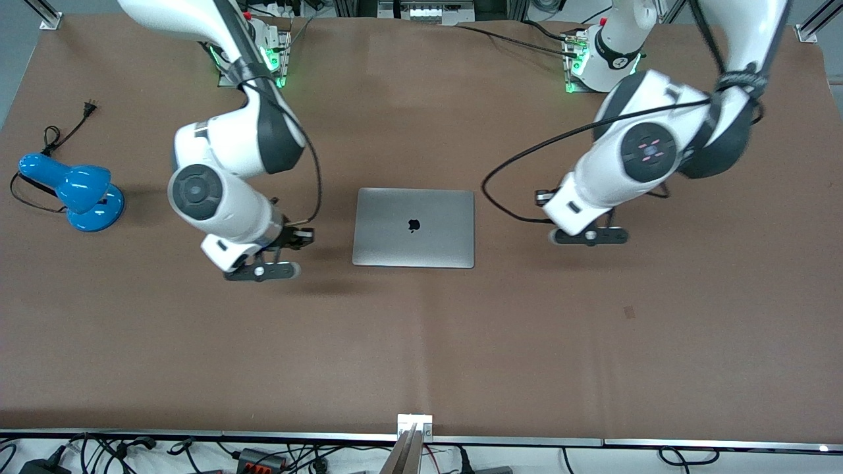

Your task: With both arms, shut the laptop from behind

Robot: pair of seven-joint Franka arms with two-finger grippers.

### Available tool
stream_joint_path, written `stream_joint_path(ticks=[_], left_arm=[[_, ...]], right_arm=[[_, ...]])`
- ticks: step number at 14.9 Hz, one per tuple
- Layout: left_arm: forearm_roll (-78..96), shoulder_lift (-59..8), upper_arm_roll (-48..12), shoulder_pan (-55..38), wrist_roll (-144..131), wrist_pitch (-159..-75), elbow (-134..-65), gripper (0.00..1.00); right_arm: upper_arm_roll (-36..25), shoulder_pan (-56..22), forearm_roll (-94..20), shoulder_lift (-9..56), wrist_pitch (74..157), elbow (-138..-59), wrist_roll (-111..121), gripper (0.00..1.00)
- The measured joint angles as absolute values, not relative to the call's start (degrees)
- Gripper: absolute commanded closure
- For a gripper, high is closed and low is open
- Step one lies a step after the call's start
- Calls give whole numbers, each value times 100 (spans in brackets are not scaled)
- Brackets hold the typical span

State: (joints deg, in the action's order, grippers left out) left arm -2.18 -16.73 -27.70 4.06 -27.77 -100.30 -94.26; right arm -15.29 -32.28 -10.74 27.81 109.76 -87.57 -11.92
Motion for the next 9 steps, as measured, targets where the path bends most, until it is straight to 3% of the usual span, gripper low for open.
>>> stream_joint_path(ticks=[4, 8, 9], left_arm=[[-218, -801, -2760, 663, -2760, -9579, -9386, 100], [-218, -341, -2734, 1024, -2139, -8994, -9040, 94], [-218, -338, -2721, 1102, -2070, -8952, -9006, 88]], right_arm=[[-2050, -3225, -1074, 2477, 10386, -8658, -1086, 0], [-2553, -3230, -1072, 2260, 9507, -7993, -1070, 0], [-2689, -3230, -1072, 2243, 9305, -7775, -1067, 0]])
